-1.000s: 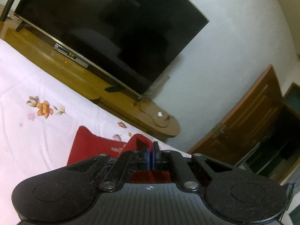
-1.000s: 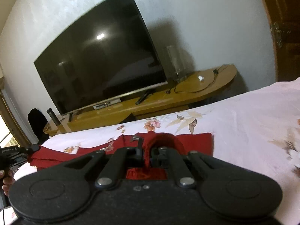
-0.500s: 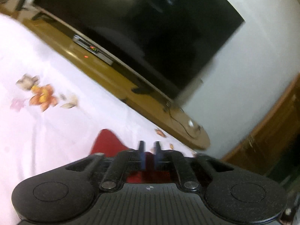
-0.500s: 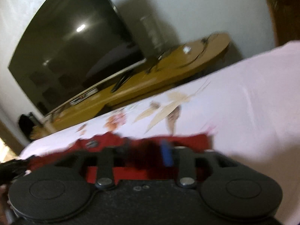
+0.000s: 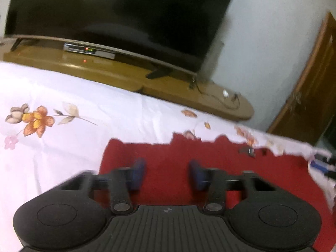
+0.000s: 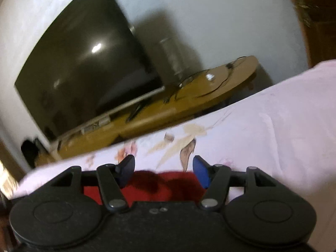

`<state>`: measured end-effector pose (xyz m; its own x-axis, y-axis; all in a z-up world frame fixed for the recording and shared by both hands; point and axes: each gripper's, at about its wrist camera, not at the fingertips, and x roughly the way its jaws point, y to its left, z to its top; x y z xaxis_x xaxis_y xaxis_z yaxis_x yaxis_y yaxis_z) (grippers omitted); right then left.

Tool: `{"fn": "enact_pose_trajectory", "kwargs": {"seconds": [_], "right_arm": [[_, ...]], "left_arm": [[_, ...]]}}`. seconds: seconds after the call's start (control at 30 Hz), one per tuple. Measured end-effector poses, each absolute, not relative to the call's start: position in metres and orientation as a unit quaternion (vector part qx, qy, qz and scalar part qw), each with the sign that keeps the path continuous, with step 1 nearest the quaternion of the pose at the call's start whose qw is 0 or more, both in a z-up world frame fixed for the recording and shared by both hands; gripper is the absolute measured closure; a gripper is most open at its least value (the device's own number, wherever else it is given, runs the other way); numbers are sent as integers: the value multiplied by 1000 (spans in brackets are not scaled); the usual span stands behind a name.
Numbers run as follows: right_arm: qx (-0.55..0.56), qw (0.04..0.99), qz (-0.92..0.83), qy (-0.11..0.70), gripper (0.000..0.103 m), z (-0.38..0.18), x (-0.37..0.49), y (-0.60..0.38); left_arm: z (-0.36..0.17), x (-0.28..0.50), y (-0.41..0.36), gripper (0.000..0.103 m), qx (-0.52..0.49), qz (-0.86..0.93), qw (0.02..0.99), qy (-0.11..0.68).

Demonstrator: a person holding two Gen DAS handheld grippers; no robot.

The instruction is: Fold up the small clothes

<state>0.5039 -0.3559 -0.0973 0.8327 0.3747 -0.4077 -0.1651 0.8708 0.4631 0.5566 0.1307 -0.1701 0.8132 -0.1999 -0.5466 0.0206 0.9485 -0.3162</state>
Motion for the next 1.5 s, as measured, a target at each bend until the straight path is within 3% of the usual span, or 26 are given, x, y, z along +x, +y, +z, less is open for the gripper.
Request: {"fn": "enact_pose_trajectory", "kwargs": {"seconds": [0.1, 0.23, 0.33, 0.37, 0.53, 0.63, 0.73, 0.9, 0.97, 1.03, 1.07, 1.17, 1.27, 1.33, 1.4, 1.5], "right_arm": [[179, 933, 171, 261, 42, -97, 505, -350], [114, 934, 167, 296, 46, -104, 515, -330], [68, 929, 155, 330, 66, -113, 525, -312], [56, 929, 157, 330, 82, -114, 525, -307], [17, 951, 143, 275, 96, -100, 506, -299], [28, 960, 127, 247, 96, -91, 497, -306], [17, 954, 103, 283, 96, -109, 505, -308], [18, 948, 90, 305, 96, -123, 512, -310], [11, 948, 88, 306, 95, -123, 511, -307], [12, 946, 88, 311, 86, -119, 512, -310], [13, 949, 80, 304, 81, -113, 509, -311], [15, 959, 114, 260, 83, -85, 494, -308], [2, 935, 193, 298, 80, -81, 505, -267], [-22, 917, 232, 323, 74, -91, 512, -226], [-68, 913, 247, 318, 53, -101, 508, -197], [-120, 908, 249, 314, 55, -115, 504, -192]], "left_arm": [[-168, 560, 125, 69, -132, -60, 942, 302], [-167, 557, 128, 85, -138, -61, 942, 300], [-167, 553, 124, 92, -125, -57, 947, 291], [-166, 550, 123, 94, -121, -55, 949, 286], [-148, 540, 120, 97, -114, -55, 965, 228], [-147, 546, 118, 96, -105, -50, 966, 231], [-166, 562, 120, 96, -112, -26, 951, 286], [-165, 570, 121, 94, -108, -21, 947, 302], [-165, 567, 124, 85, -121, -23, 946, 299], [-158, 558, 132, 68, -146, 0, 949, 281], [-150, 549, 133, 66, -147, 8, 955, 258], [-129, 540, 114, 66, -125, -48, 965, 227], [-130, 552, 57, 66, -55, -142, 955, 253], [-141, 556, 25, 66, -21, -175, 946, 271], [-154, 559, 13, 62, 12, -167, 944, 286], [-158, 558, 33, 59, 19, -132, 947, 294]]}}
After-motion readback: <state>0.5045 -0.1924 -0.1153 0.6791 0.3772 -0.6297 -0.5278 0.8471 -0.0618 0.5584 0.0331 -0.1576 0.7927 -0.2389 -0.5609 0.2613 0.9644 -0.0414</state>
